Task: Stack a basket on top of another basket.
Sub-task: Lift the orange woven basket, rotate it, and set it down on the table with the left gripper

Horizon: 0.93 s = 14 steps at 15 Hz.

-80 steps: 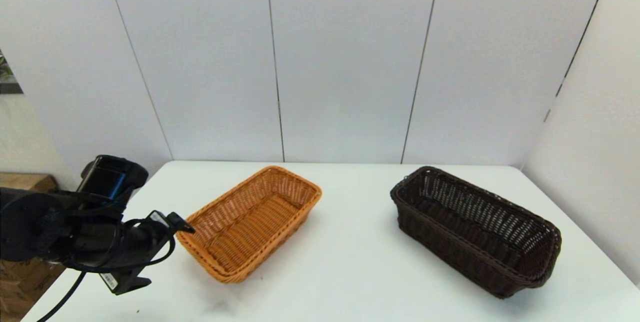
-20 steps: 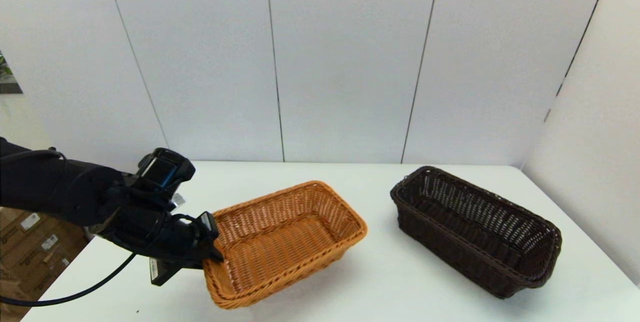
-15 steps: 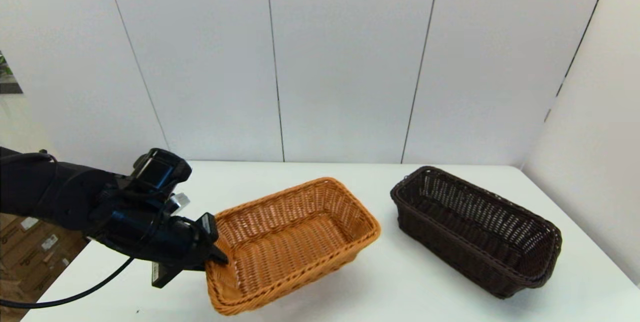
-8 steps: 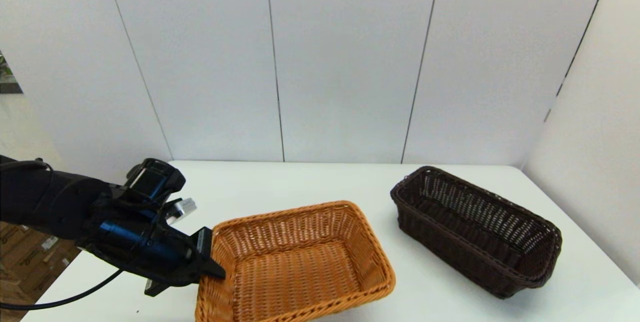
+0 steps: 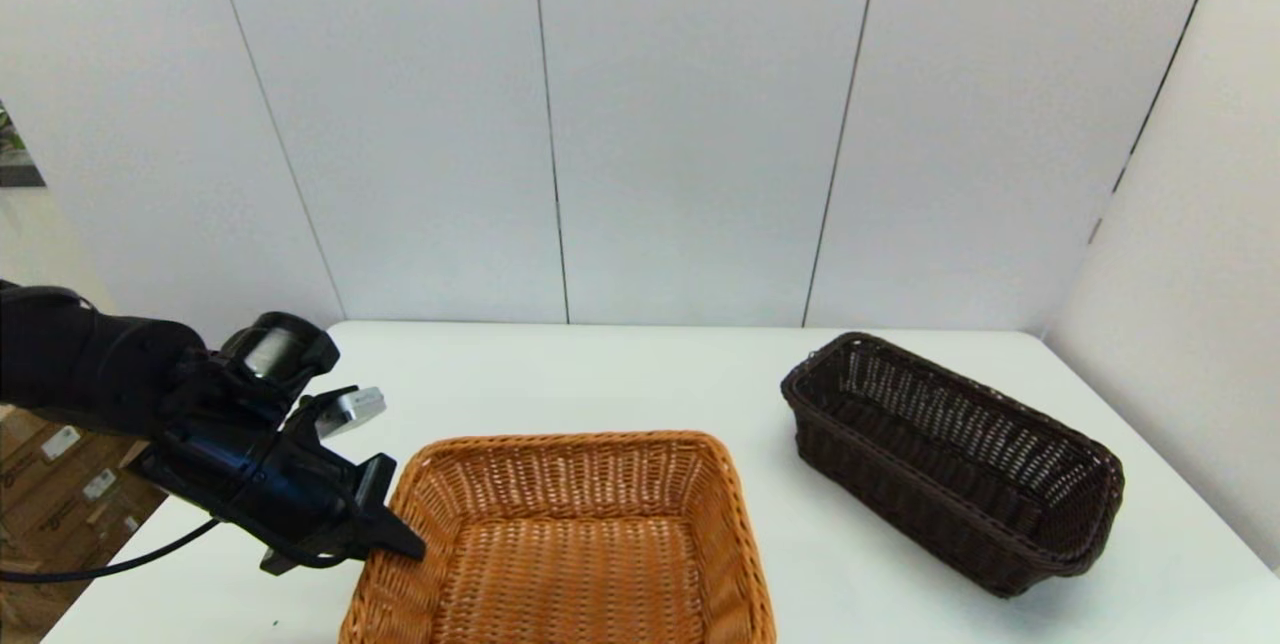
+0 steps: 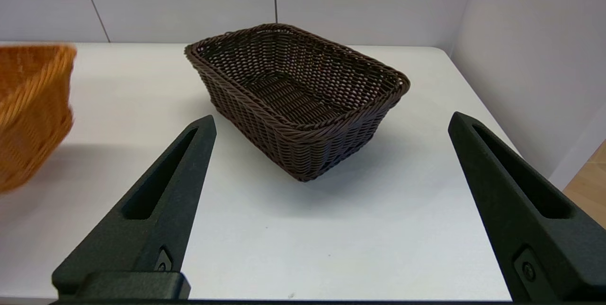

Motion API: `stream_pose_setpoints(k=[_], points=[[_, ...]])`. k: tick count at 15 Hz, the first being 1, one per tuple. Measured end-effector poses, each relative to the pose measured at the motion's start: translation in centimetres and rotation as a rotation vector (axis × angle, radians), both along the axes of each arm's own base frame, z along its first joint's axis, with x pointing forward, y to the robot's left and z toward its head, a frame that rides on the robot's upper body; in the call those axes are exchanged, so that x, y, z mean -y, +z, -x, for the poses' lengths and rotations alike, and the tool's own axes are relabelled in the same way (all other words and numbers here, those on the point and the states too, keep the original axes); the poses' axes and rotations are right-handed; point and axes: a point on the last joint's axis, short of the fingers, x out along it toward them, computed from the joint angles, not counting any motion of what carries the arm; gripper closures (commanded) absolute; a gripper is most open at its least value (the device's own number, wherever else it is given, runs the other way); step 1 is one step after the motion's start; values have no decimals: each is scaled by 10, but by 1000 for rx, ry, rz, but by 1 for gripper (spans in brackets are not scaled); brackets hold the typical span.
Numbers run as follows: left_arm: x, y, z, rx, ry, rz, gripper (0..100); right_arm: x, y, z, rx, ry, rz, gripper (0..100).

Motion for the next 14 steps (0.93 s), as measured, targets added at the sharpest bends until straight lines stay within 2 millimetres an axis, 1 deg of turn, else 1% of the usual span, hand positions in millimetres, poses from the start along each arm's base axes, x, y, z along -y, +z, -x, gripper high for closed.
stream_pose_setpoints(k=[3,6,9,14], points=[[-5,2,-11,-30,-16,0,100,0,0,0,0,0,0,0],[-5,-1,-22,-28,-14,0,100,0,0,0,0,0,0,0],[-4,-6,-27,-36,-23,-3,100,0,0,0,0,0,0,0],[8,-11,-31,-49,-65,-9,100,0,0,0,0,0,0,0]])
